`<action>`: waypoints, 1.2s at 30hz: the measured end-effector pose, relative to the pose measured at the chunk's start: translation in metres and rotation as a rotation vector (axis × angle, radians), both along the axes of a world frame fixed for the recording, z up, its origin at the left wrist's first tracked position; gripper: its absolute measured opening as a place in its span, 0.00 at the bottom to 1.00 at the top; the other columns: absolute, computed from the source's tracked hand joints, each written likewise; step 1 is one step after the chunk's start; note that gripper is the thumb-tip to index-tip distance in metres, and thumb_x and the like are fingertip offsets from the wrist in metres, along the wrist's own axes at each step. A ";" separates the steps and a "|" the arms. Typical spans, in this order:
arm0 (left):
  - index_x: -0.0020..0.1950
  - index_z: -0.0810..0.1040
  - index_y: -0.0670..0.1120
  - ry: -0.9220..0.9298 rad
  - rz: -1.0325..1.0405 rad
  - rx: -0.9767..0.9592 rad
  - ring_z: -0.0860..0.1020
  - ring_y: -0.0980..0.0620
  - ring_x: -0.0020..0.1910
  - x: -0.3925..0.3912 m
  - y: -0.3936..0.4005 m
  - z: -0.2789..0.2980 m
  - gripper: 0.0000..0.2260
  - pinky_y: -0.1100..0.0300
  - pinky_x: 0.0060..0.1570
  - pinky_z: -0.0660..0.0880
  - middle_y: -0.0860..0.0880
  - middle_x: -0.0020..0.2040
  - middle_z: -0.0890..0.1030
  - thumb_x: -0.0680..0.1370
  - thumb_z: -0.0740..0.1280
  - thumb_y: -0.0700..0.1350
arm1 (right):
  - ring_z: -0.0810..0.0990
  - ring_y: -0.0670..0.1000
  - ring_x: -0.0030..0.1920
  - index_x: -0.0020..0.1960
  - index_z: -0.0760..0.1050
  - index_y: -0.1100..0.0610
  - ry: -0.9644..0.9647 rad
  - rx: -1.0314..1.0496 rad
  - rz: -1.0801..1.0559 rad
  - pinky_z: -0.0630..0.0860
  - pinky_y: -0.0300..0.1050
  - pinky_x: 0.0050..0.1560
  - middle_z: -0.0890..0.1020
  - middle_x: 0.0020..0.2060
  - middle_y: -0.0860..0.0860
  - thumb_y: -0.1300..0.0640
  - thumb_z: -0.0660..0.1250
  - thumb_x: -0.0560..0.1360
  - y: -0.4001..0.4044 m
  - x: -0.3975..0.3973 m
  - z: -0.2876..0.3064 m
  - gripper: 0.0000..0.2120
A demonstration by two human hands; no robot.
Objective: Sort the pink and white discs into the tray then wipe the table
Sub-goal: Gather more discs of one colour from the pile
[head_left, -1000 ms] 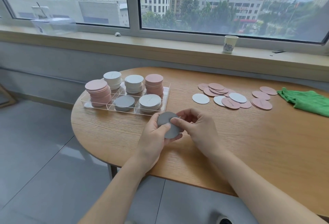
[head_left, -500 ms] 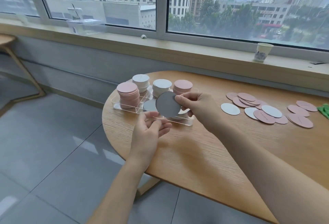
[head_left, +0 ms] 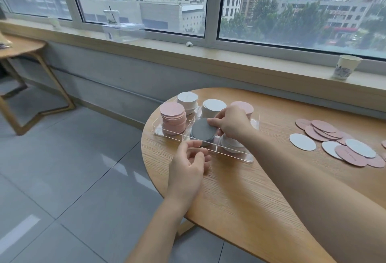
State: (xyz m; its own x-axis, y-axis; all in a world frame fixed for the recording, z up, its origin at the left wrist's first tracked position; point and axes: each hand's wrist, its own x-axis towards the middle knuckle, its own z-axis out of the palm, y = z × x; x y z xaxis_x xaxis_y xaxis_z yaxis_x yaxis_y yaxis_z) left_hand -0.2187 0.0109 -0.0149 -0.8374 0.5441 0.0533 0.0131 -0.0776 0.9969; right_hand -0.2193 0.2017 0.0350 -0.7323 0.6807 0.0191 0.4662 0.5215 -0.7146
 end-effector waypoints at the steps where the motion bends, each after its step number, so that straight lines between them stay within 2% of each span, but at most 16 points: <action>1: 0.57 0.78 0.48 0.005 0.000 -0.006 0.87 0.52 0.46 0.001 -0.001 0.000 0.09 0.53 0.48 0.85 0.47 0.49 0.85 0.83 0.63 0.35 | 0.73 0.41 0.20 0.38 0.80 0.55 -0.022 0.040 0.007 0.70 0.36 0.29 0.78 0.21 0.48 0.51 0.73 0.77 -0.001 -0.001 0.000 0.12; 3: 0.56 0.78 0.48 0.021 0.000 -0.018 0.86 0.53 0.46 0.002 -0.001 0.000 0.10 0.54 0.48 0.84 0.48 0.48 0.85 0.83 0.63 0.35 | 0.77 0.45 0.25 0.38 0.81 0.58 -0.039 0.108 0.015 0.75 0.40 0.34 0.80 0.23 0.51 0.52 0.74 0.76 -0.003 -0.004 0.000 0.12; 7: 0.57 0.78 0.48 0.033 -0.004 -0.026 0.86 0.54 0.46 0.003 -0.003 0.001 0.10 0.57 0.46 0.84 0.48 0.49 0.85 0.83 0.63 0.35 | 0.82 0.54 0.33 0.40 0.84 0.63 -0.045 0.215 0.021 0.79 0.45 0.42 0.83 0.29 0.58 0.52 0.77 0.72 -0.007 -0.003 0.003 0.13; 10: 0.57 0.78 0.49 0.060 0.001 -0.047 0.86 0.55 0.46 0.003 -0.001 0.002 0.10 0.58 0.46 0.84 0.49 0.49 0.86 0.83 0.64 0.35 | 0.82 0.53 0.39 0.40 0.84 0.60 -0.024 0.276 0.003 0.79 0.47 0.45 0.82 0.28 0.57 0.50 0.77 0.72 -0.008 0.007 0.006 0.13; 14: 0.56 0.79 0.54 0.186 -0.003 -0.101 0.84 0.57 0.49 0.011 0.003 -0.001 0.11 0.52 0.51 0.83 0.56 0.47 0.85 0.82 0.65 0.37 | 0.80 0.54 0.37 0.40 0.84 0.60 0.085 0.295 -0.011 0.76 0.48 0.41 0.83 0.34 0.55 0.52 0.76 0.73 -0.003 0.047 0.009 0.11; 16: 0.56 0.79 0.54 0.223 -0.022 -0.116 0.84 0.58 0.49 0.020 0.010 -0.001 0.11 0.49 0.53 0.83 0.56 0.48 0.85 0.82 0.66 0.38 | 0.77 0.51 0.37 0.40 0.83 0.58 0.079 0.313 -0.028 0.70 0.45 0.38 0.80 0.32 0.49 0.51 0.74 0.75 0.001 0.082 0.004 0.11; 18: 0.56 0.79 0.55 0.226 -0.046 -0.104 0.84 0.57 0.49 0.033 0.021 0.001 0.11 0.48 0.54 0.83 0.56 0.48 0.85 0.81 0.66 0.38 | 0.77 0.48 0.35 0.39 0.82 0.56 0.062 0.350 -0.079 0.70 0.44 0.37 0.78 0.31 0.44 0.48 0.72 0.77 0.009 0.123 -0.006 0.13; 23: 0.55 0.79 0.55 0.236 -0.165 -0.075 0.84 0.57 0.50 0.078 0.056 0.005 0.12 0.52 0.53 0.82 0.55 0.48 0.86 0.81 0.66 0.37 | 0.81 0.49 0.45 0.47 0.83 0.52 -0.019 0.352 -0.272 0.76 0.47 0.46 0.84 0.41 0.47 0.43 0.69 0.78 0.046 0.211 -0.038 0.13; 26: 0.55 0.79 0.55 0.212 -0.228 -0.071 0.85 0.55 0.50 0.104 0.074 0.005 0.12 0.52 0.52 0.82 0.54 0.48 0.85 0.81 0.67 0.38 | 0.80 0.50 0.47 0.53 0.81 0.55 0.004 0.321 -0.326 0.75 0.47 0.51 0.79 0.44 0.48 0.46 0.70 0.78 0.065 0.240 -0.048 0.13; 28: 0.54 0.79 0.55 0.209 -0.249 -0.074 0.85 0.55 0.49 0.118 0.084 0.003 0.11 0.49 0.53 0.83 0.54 0.48 0.85 0.80 0.67 0.38 | 0.79 0.52 0.50 0.57 0.81 0.56 0.033 0.291 -0.360 0.74 0.47 0.54 0.78 0.46 0.50 0.46 0.70 0.78 0.077 0.245 -0.054 0.15; 31: 0.53 0.79 0.56 0.212 -0.275 -0.089 0.85 0.53 0.48 0.131 0.093 -0.004 0.12 0.46 0.53 0.83 0.55 0.46 0.86 0.80 0.68 0.38 | 0.78 0.54 0.57 0.63 0.79 0.56 0.042 0.294 -0.380 0.71 0.48 0.59 0.81 0.50 0.53 0.43 0.68 0.78 0.094 0.236 -0.059 0.20; 36: 0.53 0.80 0.55 0.224 -0.275 -0.116 0.85 0.54 0.46 0.131 0.100 -0.009 0.11 0.47 0.51 0.83 0.58 0.46 0.86 0.79 0.70 0.38 | 0.76 0.54 0.66 0.70 0.74 0.48 -0.169 0.348 -0.406 0.71 0.51 0.60 0.80 0.63 0.49 0.32 0.62 0.76 0.110 0.215 -0.052 0.29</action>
